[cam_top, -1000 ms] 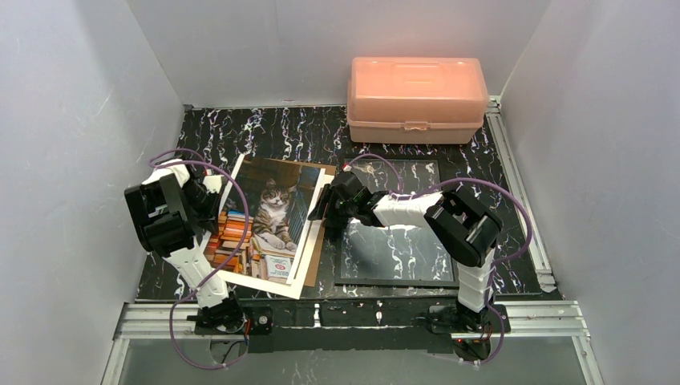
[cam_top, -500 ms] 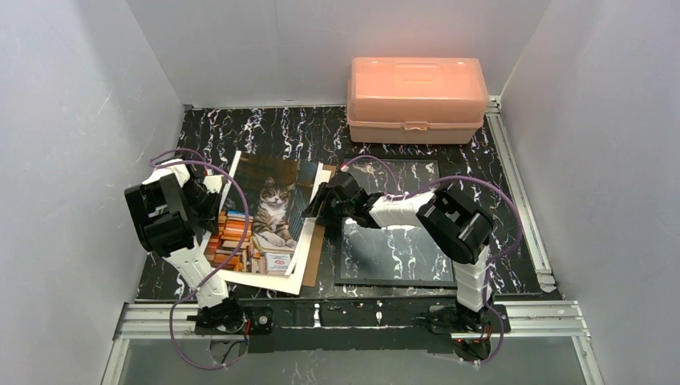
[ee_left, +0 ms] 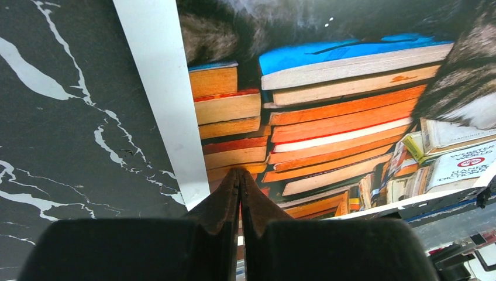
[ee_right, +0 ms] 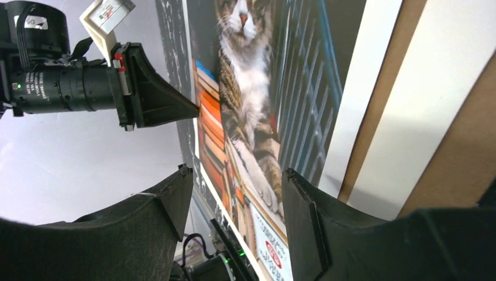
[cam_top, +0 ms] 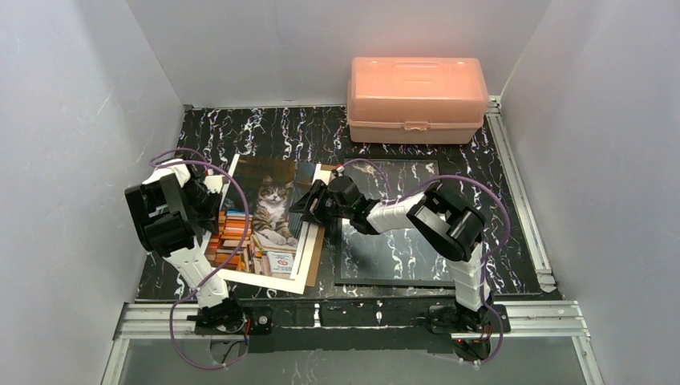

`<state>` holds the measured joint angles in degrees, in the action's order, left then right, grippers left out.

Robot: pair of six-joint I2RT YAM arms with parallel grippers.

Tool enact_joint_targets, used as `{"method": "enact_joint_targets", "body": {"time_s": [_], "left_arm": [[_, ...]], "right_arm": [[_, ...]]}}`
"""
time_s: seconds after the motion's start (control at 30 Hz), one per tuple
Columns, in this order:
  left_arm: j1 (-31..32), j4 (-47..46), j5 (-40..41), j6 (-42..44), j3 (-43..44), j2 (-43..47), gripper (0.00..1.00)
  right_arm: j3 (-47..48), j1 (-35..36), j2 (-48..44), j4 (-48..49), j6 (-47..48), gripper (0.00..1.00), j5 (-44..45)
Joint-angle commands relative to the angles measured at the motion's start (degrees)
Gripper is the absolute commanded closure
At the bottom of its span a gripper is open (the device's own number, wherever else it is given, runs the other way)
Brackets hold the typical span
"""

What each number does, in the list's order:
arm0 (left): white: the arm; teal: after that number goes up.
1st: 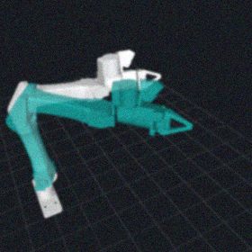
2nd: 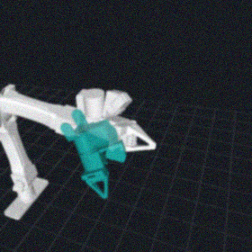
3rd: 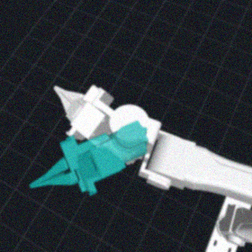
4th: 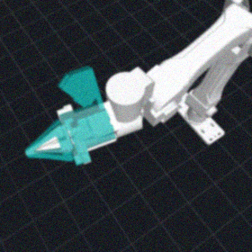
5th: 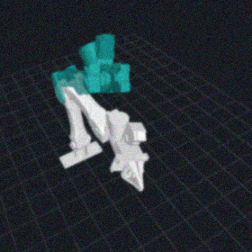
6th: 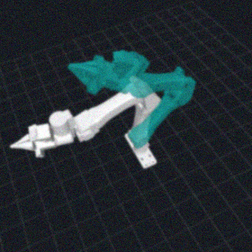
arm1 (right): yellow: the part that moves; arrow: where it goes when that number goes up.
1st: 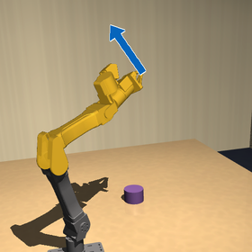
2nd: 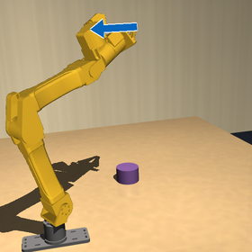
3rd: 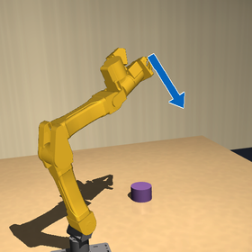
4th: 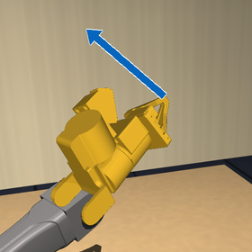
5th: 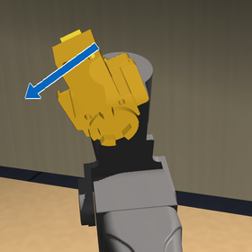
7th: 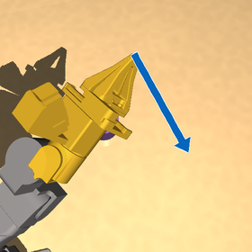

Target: Put the photo into the frame

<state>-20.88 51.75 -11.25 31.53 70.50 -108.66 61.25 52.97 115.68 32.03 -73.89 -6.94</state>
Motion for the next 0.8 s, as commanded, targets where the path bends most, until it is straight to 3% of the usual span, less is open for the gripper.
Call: {"method": "enact_joint_targets", "body": {"time_s": [0.0,0.23,0.57,0.77], "left_arm": [[1.0,-2.4,-2.4,1.1,-2.6,-4.0,1.0],[0.9,-2.3,-2.4,0.9,-2.3,-4.2,1.0],[1.0,-2.0,-2.8,0.1,-1.9,-4.6,1.0],[0.9,-2.1,-2.7,-0.3,-2.0,-4.6,1.0]], "right_arm": [[-2.1,0.8,-2.6,4.4,-2.4,0.35,-2.7],[-5.7,2.1,-10.2,-11.3,3.9,0.35,-1.1],[-12.4,9.3,-13.6,-11.5,2.0,0.35,-4.8],[-12.9,14.8,-16.4,-17.3,0.1,0.35,-2.8]]}}
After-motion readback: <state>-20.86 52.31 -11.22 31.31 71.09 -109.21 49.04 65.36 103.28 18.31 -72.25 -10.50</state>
